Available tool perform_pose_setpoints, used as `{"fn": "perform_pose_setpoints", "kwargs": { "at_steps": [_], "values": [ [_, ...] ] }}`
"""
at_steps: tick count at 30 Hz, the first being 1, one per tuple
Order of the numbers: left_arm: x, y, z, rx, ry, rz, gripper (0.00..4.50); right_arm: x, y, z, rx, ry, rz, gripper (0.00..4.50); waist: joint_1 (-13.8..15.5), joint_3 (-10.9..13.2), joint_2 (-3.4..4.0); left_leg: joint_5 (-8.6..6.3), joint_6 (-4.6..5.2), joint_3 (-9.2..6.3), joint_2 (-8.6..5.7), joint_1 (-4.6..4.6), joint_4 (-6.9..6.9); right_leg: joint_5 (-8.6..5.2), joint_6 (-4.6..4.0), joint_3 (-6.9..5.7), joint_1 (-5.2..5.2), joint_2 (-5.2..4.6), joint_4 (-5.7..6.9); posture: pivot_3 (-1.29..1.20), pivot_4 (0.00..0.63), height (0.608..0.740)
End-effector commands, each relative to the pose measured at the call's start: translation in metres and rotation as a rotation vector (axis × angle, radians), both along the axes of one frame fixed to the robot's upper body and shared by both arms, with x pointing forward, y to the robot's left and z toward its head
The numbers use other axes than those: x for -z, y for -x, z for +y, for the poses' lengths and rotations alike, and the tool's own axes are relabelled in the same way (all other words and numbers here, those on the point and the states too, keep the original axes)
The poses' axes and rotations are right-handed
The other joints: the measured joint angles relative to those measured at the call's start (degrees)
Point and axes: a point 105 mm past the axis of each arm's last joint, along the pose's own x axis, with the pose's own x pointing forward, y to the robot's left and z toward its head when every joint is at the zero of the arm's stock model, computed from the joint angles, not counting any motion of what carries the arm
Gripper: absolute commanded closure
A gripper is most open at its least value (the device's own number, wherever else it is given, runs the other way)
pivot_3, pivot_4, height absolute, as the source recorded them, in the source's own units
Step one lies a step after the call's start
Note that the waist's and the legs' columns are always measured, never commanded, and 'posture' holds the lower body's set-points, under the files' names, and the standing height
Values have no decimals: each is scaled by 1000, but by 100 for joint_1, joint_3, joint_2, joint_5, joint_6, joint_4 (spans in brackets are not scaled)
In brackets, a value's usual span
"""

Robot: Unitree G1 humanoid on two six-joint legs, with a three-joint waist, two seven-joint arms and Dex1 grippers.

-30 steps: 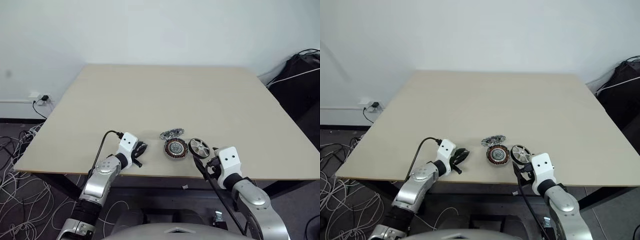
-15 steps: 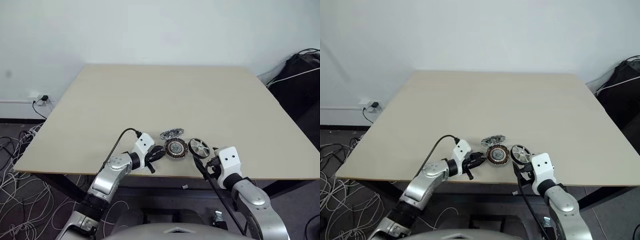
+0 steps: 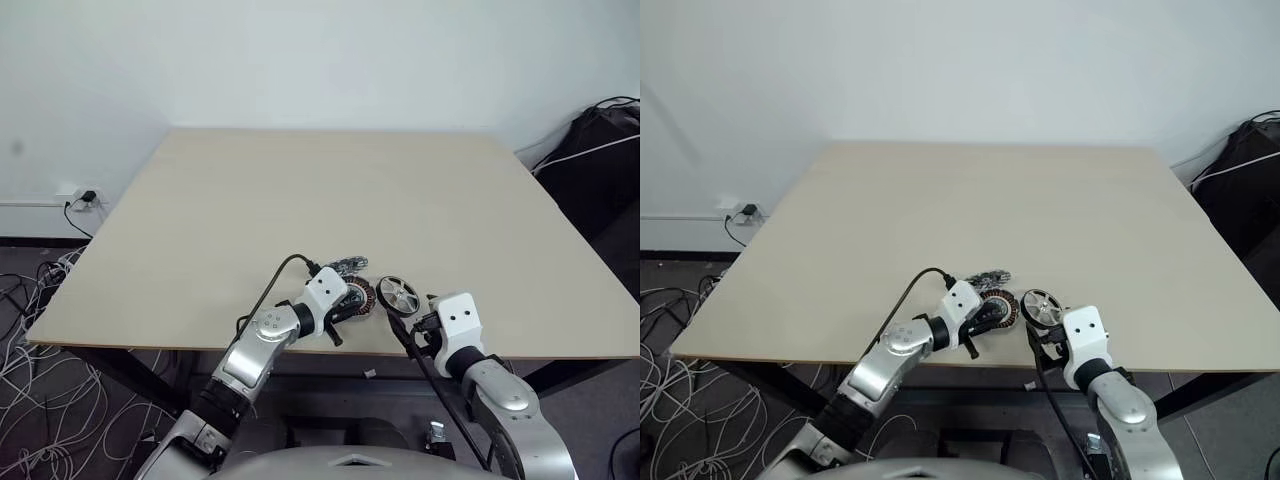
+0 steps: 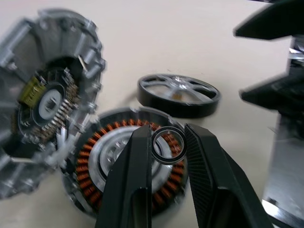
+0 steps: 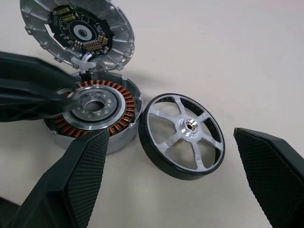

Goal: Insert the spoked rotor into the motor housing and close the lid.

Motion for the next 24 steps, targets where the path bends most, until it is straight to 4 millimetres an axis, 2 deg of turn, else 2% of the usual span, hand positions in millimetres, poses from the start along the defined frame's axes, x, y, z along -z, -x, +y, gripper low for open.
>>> {"fn": "perform_pose_setpoints", "kwargs": {
  "at_steps": [1,13,24],
  "values": [
    [-8,-3,-11,-12,9,-54,3827,-15,-4,3,-6,2,-63,0,1,0,0,0,0,0,0,0,0,0,0,0,0,0,0,0,0,740],
    [7,-16,-6,-152,-10,45,3827,-15,-4,2,-2,2,-63,0,0,1,-3,0,2,0,0,0,0,-1,5,-2,0,0,0,0,0,740],
    [10,-10,-14,-137,52,130,3827,-16,-4,3,-10,6,-68,0,1,1,-2,0,2,0,0,0,0,0,2,-2,-1,-1,0,0,0,740]
  ]
}}
